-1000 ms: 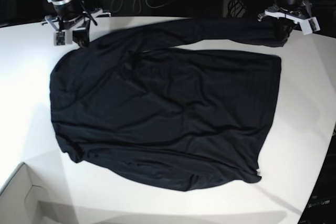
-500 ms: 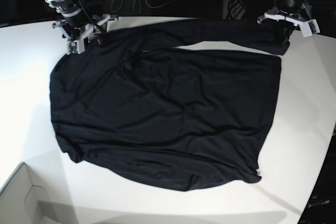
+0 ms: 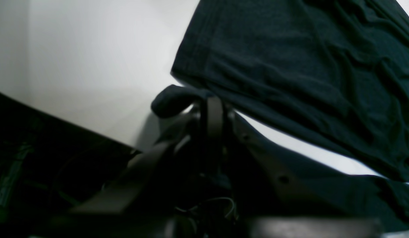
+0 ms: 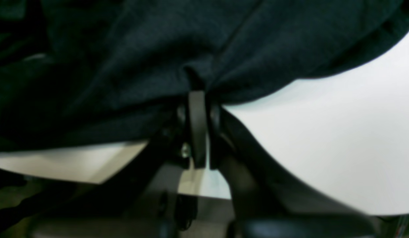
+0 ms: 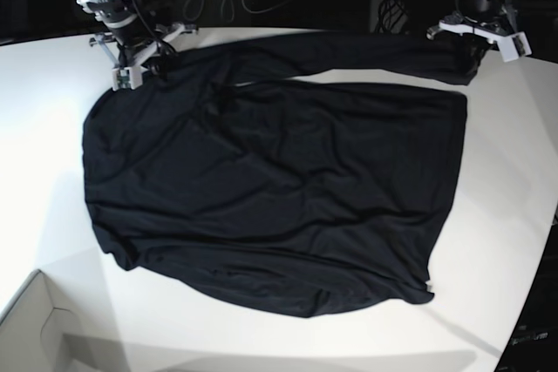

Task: Layout the t-shirt on the table in an organized manner, then fold the t-shirt properly
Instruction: 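Hold the collar edge with both grippers and pull it taut apart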

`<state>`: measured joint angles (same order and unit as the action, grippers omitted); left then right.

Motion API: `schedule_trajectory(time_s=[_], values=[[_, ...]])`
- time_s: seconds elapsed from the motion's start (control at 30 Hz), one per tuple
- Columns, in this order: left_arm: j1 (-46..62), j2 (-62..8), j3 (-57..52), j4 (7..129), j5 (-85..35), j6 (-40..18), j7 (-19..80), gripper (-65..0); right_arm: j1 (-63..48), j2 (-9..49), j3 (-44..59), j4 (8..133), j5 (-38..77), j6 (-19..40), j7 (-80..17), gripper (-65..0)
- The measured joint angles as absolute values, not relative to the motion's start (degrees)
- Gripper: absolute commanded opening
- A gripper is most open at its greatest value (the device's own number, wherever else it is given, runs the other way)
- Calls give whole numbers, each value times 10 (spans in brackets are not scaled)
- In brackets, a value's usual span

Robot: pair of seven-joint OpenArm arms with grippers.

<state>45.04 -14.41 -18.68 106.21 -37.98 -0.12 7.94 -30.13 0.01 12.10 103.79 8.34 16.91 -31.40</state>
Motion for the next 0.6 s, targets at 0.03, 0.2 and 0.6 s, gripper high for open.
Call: schedule_trajectory(time_s=[0.03, 0.2, 0.6], values=[[450, -144, -187, 1062, -380, -1, 79, -649, -303, 0, 122, 1044, 81, 169, -319, -650], [450, -144, -188, 1062, -380, -2, 80, -649, -335, 0, 134, 1111, 83, 169, -314, -650], [451, -144, -189, 1062, -380, -1, 80, -649, -404, 0, 137, 1151, 84, 169, -257, -650]])
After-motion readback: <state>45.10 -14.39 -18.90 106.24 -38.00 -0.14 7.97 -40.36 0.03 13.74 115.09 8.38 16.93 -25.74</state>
